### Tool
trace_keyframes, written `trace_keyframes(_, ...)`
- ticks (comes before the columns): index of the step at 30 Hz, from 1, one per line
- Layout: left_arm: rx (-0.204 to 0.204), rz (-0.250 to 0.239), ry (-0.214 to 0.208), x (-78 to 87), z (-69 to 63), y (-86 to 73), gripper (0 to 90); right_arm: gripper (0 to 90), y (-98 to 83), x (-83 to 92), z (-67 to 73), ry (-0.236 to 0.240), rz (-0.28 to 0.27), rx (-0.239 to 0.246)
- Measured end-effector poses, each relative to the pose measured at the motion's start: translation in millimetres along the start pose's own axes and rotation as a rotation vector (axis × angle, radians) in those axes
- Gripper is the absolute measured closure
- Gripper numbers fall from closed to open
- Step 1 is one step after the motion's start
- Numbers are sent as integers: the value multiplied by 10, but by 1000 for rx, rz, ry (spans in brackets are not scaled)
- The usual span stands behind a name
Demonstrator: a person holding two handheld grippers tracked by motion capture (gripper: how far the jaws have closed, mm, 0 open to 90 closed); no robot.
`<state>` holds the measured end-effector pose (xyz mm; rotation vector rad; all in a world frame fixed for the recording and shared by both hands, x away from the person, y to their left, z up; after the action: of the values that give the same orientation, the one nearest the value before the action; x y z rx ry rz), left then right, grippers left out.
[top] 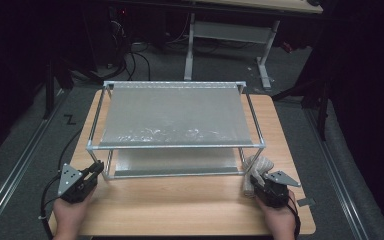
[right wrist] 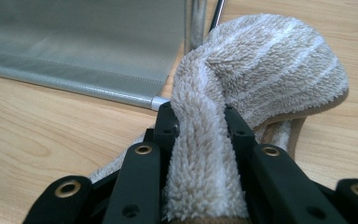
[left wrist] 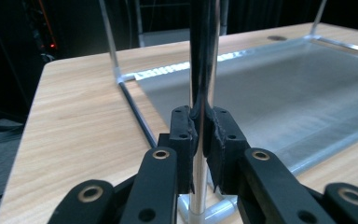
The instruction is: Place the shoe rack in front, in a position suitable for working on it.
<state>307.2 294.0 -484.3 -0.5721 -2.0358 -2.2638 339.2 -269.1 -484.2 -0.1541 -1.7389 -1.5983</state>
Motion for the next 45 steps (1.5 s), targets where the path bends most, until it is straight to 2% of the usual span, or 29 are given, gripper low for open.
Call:
trace_keyframes(2,-6,17,15,-64,8,41,803,724,-5,18,-14,1,-4,-3)
trace_keyframes(5,10,28,32,-195,23,90,804,724,-12,48,-37,0,-11,-4)
trace_keyframes(15,48,18,78,-686,4,230,806,722,-26,86,-118,-13,-22,-17)
trace_keyframes(21,59,10,82,-905,23,287,806,723,-26,91,-133,-8,-26,-20)
trace_keyframes(26,29,26,72,-1025,56,343,804,722,-28,95,-138,-8,-27,-16)
trace_keyframes(28,18,29,92,-1015,55,348,784,723,-26,105,-143,-7,-31,-19)
trace_keyframes(31,30,27,110,-948,69,341,680,723,-19,142,-161,-18,-46,-29)
trace_keyframes(33,10,25,132,-877,67,336,650,723,-6,180,-176,-34,-68,-34)
trace_keyframes(35,-15,16,166,-768,60,343,645,723,7,210,-188,-42,-86,-37)
trace_keyframes(38,-5,13,179,-611,69,360,638,723,14,229,-190,-45,-93,-42)
trace_keyframes(40,-4,16,174,-501,43,356,633,723,16,223,-190,-42,-92,-39)
trace_keyframes(42,-33,23,176,-398,-27,348,628,723,28,215,-190,-42,-93,-33)
trace_keyframes(45,-26,20,153,-245,-151,322,623,722,54,213,-209,-46,-98,-31)
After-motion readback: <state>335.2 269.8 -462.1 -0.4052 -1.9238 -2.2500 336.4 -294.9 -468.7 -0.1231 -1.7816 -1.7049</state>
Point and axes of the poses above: each handheld gripper's, and its own axes: x roughly backward along the jaws, y roughly out of its top, z roughly to its left, the point moved 1 cm from there along -x, roughly forward along the jaws, and after that the axes turned 6 degrees about y, right-handed, at the moved point
